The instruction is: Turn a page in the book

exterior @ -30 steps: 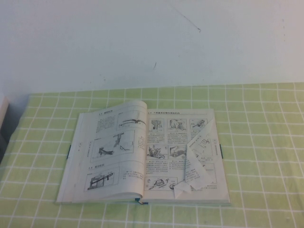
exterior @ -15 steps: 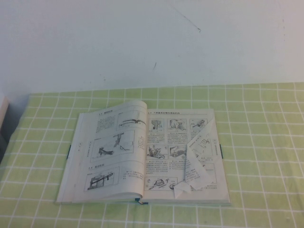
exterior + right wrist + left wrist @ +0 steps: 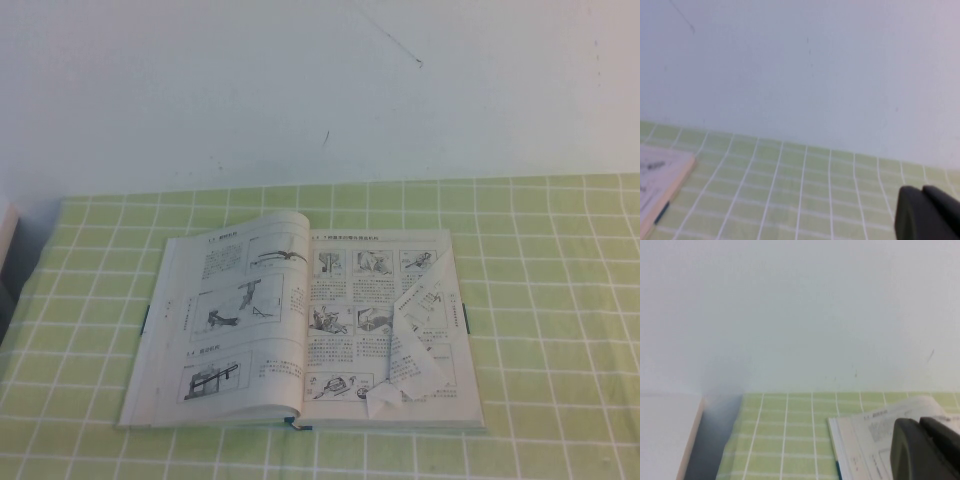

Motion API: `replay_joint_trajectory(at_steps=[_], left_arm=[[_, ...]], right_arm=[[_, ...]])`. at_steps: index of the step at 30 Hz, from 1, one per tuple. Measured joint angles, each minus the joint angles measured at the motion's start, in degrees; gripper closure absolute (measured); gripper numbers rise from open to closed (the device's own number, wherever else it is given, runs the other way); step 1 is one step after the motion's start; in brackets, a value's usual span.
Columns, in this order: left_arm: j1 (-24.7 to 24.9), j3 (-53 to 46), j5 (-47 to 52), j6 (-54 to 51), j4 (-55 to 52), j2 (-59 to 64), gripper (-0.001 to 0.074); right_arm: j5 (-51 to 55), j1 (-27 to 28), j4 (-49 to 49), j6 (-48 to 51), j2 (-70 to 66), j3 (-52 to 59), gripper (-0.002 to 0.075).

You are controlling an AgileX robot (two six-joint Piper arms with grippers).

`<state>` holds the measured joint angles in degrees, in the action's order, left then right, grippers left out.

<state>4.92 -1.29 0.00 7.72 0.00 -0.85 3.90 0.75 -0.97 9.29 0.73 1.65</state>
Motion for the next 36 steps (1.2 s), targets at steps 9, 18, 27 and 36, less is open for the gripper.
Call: replay_joint_trajectory(at_steps=[9,18,27,36], left_arm=[[0.0,0.0,-11.4,0.0,0.0,0.0,0.0739],[0.0,0.0,-13.7,-0.1,0.0,0.0,0.0739],[0.0,1.2,-11.1,1.2,5.6,0.0,0.0739],[0.0,16.4,12.0,2.5,7.9,5.7,0.0739]], right_arm=[[-9.2,0.0,0.0,-0.2,0.0,0.0,0.0729],[-10.7,0.0,0.0,-0.9,0.0,0.0,0.0729],[-13.4,0.0,0.0,-1.5,0.0,-2.1,0.0729],[10.4,0.0,0.2,-4.2,-3.6,-18.7,0.0729]])
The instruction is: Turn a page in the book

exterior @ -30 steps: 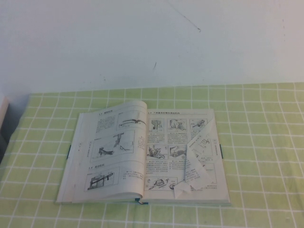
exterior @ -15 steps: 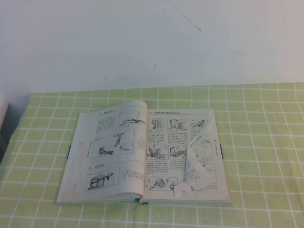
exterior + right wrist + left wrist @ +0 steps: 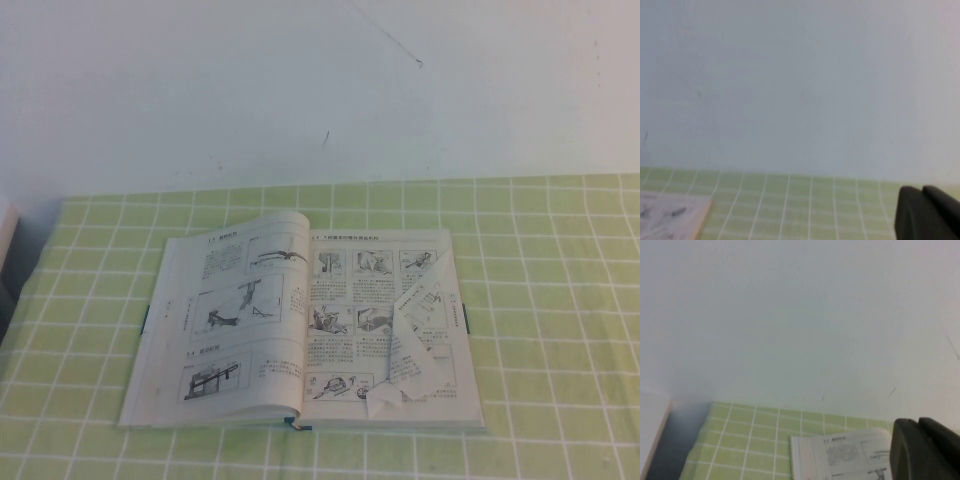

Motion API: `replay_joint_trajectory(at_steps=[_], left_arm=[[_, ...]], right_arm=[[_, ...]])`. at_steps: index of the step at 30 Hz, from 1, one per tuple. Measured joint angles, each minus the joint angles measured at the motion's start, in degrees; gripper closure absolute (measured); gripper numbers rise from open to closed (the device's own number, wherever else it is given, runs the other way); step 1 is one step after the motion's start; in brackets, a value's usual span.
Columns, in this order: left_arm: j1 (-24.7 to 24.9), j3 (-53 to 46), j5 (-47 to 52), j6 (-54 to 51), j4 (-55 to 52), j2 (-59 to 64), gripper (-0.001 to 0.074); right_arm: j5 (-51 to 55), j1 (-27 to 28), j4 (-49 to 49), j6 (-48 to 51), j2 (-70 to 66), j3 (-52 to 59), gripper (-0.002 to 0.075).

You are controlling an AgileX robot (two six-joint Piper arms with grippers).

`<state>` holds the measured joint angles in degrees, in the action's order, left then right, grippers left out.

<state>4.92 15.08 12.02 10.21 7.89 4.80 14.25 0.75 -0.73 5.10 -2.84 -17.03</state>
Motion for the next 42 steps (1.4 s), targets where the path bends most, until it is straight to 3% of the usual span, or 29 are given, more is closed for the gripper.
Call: replay_joint_trajectory(at_steps=[5,8,13,17,23,28,37,42], left_arm=[[0.0,8.4,8.6,-8.3,0.6,9.7,0.0739],[0.0,12.4,12.5,-12.9,4.7,16.0,0.0739],[0.0,16.5,14.6,-17.7,15.5,27.6,0.0739],[0.0,18.8,15.5,-24.9,27.0,38.0,0.0739],[0.0,21.7,15.5,-44.3,48.1,53.2,0.0739],[1.5,27.0,15.2,-53.3,57.4,65.6,0.0739],[13.6,39.9,10.0,-57.0,58.7,85.8,0.0739],[17.1,43.0,5.2,-57.1,58.8,93.1,0.0739]], right_arm=[[13.0,0.0,5.8,1.0,-10.1,-7.6,0.0729],[19.1,0.0,12.6,7.5,-17.6,-11.8,0.0729],[22.1,0.0,25.2,23.5,-28.6,-14.9,0.0729],[22.0,0.0,42.0,42.2,-37.5,-14.9,0.0729],[24.2,0.0,62.1,63.7,-50.3,-15.3,0.0729],[25.5,0.0,64.9,69.9,-61.9,-18.2,0.0729],[28.6,-3.6,64.9,71.8,-79.6,-30.0,0.0729],[27.1,-7.8,65.9,71.8,-88.8,-35.8,0.0725]])
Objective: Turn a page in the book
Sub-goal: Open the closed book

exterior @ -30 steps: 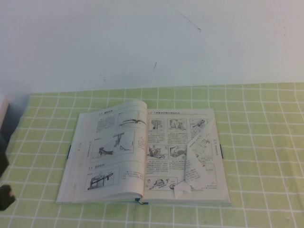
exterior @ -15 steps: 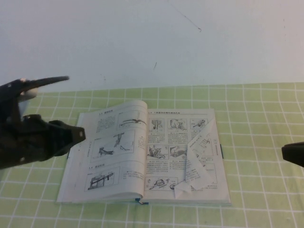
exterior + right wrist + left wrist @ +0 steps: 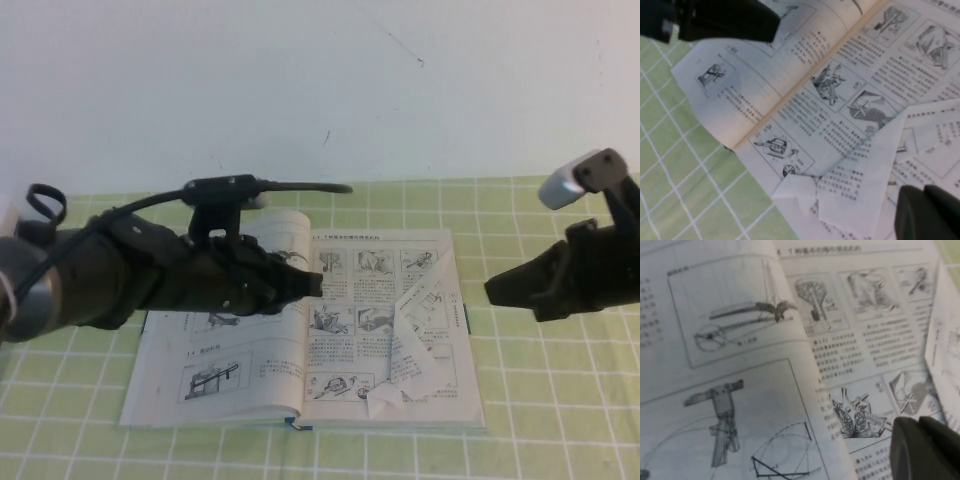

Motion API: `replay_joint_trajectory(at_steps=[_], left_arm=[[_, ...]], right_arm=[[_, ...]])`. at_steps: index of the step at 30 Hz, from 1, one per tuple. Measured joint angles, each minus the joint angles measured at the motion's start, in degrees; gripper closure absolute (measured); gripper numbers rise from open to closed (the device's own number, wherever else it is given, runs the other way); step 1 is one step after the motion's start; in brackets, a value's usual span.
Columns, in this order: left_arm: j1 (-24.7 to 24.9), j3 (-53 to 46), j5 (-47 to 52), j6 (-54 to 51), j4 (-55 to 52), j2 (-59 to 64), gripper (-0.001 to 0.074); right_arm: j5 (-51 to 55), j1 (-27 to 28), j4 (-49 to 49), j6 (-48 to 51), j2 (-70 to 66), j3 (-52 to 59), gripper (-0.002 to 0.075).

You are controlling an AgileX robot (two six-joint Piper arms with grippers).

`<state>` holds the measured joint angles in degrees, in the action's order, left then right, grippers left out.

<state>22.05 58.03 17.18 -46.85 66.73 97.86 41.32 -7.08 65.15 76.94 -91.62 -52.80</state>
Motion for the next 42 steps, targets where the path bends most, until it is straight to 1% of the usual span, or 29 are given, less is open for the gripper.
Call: replay_joint_trajectory(at_steps=[2,4,6,10,12,15,18,27,42], left_arm=[[0.7,0.3,-0.5,-0.1,0.1,2.4,0.0739],[0.7,0.5,-1.3,-0.1,-0.4,4.3,0.0739],[0.7,0.5,-2.0,-0.1,-1.6,5.9,0.0739],[0.7,0.6,-2.4,-0.2,-3.2,7.3,0.0739],[0.7,0.6,-2.4,-0.2,-3.3,7.3,0.0739],[0.7,0.6,-2.5,-0.2,-3.3,7.3,0.0739],[0.7,0.6,-2.6,-0.2,-3.3,7.3,0.0739],[0.7,0.6,-2.6,-0.2,-3.3,7.3,0.0739],[0.7,0.6,-2.5,-0.6,-2.9,8.1,0.0739]], right_arm=[[-0.4,-1.5,1.2,0.0,-3.7,-1.7,0.0699],[-0.6,-2.3,1.9,-0.2,-6.7,-2.9,0.065],[-0.8,-2.5,2.6,-2.7,-9.3,-3.6,0.0578],[-3.0,-2.5,4.9,-7.8,-13.7,-3.8,0.04],[-3.5,-2.5,5.4,-8.5,-15.0,-3.8,0.0356],[-4.3,-2.5,6.4,-8.7,-16.5,-3.8,0.0335],[-4.3,-2.5,6.8,-8.9,-17.4,-3.8,0.0329],[-3.7,-2.5,8.5,-8.9,-19.6,-3.9,0.0328],[-4.6,-2.5,9.3,-8.9,-19.6,-3.9,0.0335]])
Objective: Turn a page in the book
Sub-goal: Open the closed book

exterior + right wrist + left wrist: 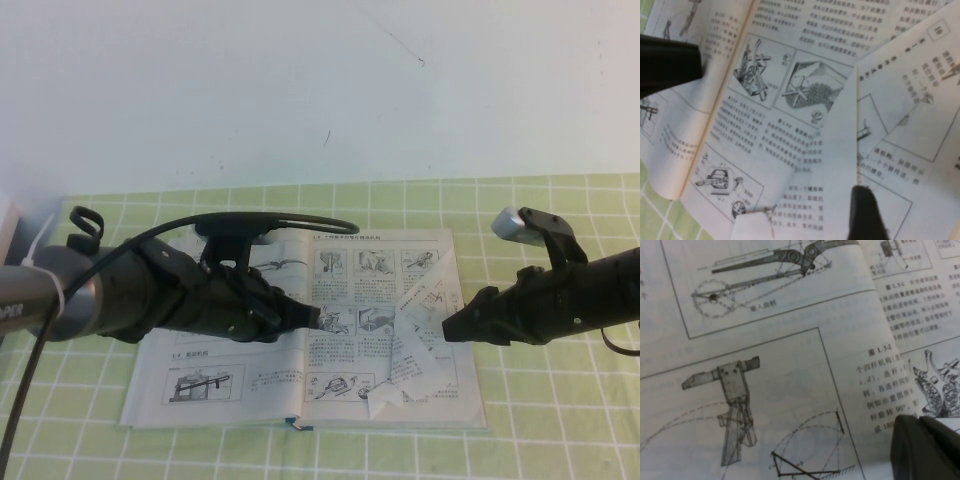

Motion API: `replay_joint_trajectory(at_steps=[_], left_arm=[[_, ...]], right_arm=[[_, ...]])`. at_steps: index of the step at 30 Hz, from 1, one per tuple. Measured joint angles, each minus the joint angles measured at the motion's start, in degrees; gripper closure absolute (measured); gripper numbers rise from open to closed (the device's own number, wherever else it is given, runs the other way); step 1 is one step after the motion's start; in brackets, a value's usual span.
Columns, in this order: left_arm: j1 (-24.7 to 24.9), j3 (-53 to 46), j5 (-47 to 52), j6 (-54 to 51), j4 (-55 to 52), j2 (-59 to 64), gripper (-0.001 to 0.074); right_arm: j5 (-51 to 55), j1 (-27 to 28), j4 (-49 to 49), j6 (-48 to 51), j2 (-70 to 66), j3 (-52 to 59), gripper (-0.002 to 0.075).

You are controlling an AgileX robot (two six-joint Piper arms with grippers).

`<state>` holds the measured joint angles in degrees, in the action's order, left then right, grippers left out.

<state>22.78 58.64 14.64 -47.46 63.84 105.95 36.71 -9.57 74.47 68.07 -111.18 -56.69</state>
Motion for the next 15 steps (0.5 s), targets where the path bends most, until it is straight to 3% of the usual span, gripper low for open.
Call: replay_joint_trajectory(at_steps=[15], left_arm=[[0.0,0.0,-0.3,0.5,-5.4,-0.5,0.0739]], right_arm=[[-0.8,0.0,0.0,0.0,0.0,0.0,0.0335]])
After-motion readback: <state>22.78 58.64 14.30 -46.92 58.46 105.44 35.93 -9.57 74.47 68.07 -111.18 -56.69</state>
